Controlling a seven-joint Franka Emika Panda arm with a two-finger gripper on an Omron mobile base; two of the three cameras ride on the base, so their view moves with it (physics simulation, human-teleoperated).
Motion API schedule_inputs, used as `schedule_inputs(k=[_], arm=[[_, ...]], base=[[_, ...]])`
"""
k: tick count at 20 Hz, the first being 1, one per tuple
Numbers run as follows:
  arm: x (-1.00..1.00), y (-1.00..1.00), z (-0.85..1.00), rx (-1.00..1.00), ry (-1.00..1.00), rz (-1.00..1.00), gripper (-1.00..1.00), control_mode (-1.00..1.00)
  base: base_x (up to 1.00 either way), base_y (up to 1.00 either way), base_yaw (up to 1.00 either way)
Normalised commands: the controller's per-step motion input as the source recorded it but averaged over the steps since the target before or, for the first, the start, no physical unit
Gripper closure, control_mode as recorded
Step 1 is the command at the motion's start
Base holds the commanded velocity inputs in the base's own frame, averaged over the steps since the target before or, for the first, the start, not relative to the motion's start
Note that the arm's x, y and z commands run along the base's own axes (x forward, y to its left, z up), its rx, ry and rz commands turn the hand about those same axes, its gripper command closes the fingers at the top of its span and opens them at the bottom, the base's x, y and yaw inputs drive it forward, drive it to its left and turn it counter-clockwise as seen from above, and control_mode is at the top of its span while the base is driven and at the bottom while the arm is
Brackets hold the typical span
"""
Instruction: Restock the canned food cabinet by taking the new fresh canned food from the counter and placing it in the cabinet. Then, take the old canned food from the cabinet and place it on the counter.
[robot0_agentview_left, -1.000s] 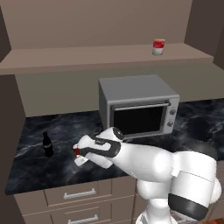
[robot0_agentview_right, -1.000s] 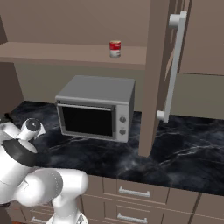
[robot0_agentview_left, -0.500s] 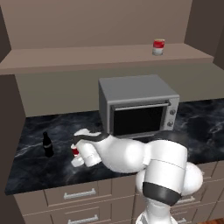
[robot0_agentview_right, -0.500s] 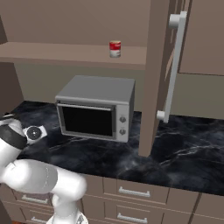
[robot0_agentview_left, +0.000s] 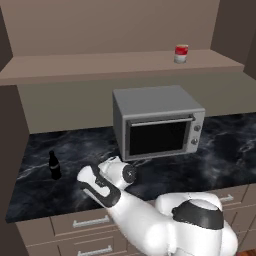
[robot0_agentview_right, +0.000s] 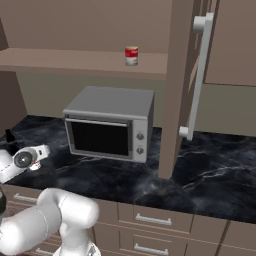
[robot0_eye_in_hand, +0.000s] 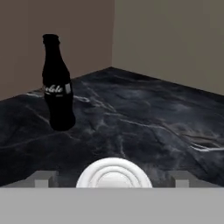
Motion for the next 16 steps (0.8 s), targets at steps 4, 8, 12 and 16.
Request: schedule_inputs(k=[4,8,12,16], arm=[[-0.25,0.0,1.0,0.0,0.0,-0.1,-1.0,-1.0],[-0.54,-0.04,1.0,0.0,0.0,-0.08,-1.0,-1.0],[-0.96,-0.47,1.0,0.0,0.0,-0.1,-1.0,-1.0],[-1.0,-0.58,1.0,0.0,0.0,-0.07,-1.0,-1.0]], base=[[0.0,0.0,0.0],[0.0,0.0,0.0],[0.0,0.0,0.0],[0.0,0.0,0.0]])
